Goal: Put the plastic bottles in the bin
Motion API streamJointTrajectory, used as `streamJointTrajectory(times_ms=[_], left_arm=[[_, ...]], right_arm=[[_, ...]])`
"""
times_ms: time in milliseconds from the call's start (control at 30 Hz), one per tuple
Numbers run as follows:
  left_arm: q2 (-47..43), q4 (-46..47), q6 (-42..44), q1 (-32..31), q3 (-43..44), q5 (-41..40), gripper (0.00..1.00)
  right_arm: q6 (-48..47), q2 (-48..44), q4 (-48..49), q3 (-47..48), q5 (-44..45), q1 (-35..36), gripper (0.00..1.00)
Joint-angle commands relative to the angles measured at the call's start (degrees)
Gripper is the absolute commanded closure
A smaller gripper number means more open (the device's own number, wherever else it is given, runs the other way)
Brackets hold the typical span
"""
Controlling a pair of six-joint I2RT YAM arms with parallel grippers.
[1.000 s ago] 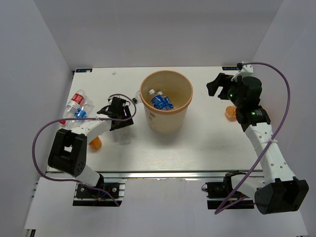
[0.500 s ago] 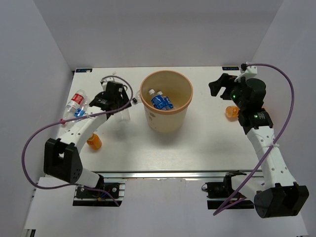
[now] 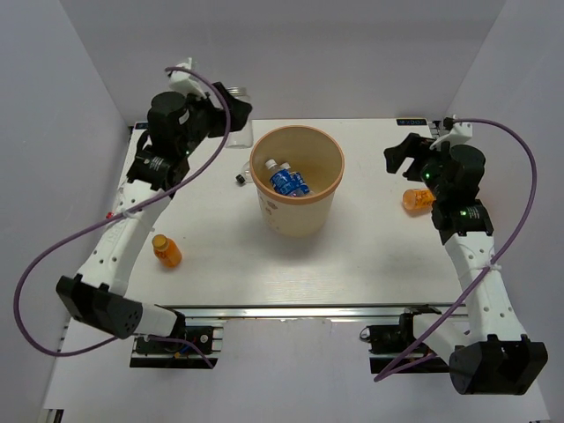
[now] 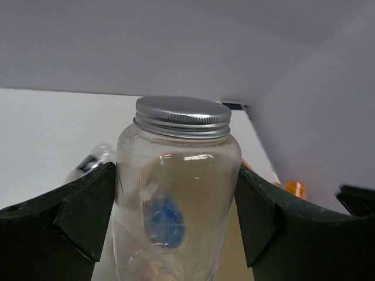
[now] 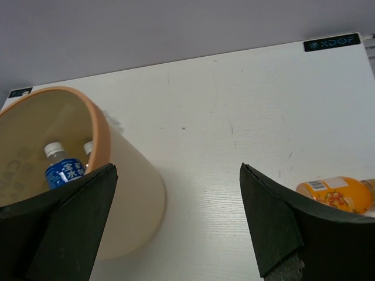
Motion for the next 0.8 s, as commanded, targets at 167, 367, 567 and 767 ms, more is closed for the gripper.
streamJointTrajectory(times_ms=[167,367,567,767], left_arm=[[12.0,3.9,4.2,-6.0,7.3,20.7,0.74],[17.7,0.1,6.0,-6.6,12.4,20.6,0.02],[21.0,-5.4,7.2,-6.6,22.8,15.0,0.02],[18.3,-7.8,7.1,-4.6,22.4,3.0,0.02]], right_arm=[[-0.2,4.0,-4.7,0.2,-4.4,-15.1,0.11],[1.3,12.5,-8.4,4.4,-3.4,-21.3,0.11],[4.9,21.6,-6.6,5.5,-2.8,-21.7,0.11],[11.1,31.9,-4.3,6.8,-0.6,-21.3,0.11]])
